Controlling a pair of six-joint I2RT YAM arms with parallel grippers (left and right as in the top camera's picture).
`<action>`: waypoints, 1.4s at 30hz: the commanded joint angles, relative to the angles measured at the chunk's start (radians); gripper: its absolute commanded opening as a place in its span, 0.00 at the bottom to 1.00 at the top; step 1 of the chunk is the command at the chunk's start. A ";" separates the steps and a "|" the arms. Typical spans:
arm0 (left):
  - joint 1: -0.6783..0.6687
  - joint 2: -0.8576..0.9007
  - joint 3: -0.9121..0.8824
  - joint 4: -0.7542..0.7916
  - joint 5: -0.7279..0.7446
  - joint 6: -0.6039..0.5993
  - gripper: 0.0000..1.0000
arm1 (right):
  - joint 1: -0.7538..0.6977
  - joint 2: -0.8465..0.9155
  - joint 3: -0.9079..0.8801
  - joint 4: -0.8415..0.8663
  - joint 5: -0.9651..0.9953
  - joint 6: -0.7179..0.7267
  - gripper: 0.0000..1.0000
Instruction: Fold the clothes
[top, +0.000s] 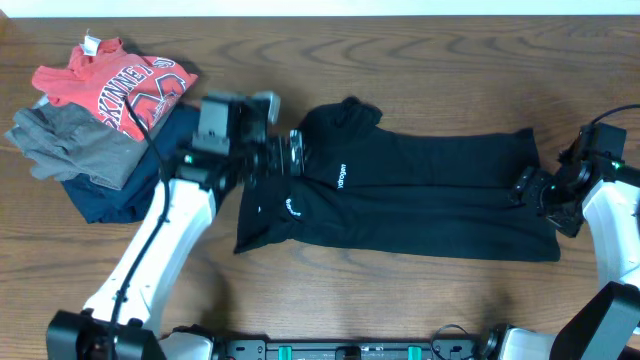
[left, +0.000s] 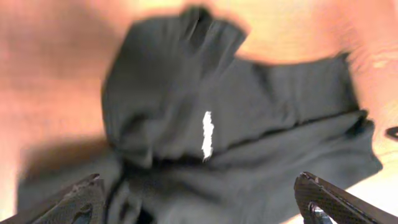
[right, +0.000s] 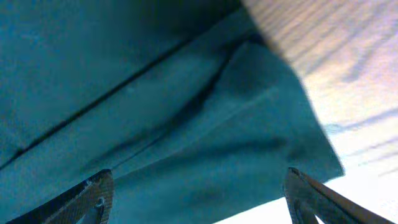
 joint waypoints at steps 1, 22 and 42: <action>0.003 0.119 0.112 -0.004 -0.009 0.110 0.98 | -0.010 -0.012 0.018 -0.003 -0.050 -0.036 0.85; -0.080 0.662 0.338 0.324 0.051 0.087 0.98 | -0.010 -0.012 0.018 -0.021 -0.050 -0.039 0.86; -0.134 0.720 0.338 0.406 -0.107 0.087 0.64 | -0.010 -0.012 0.018 -0.045 -0.050 -0.039 0.85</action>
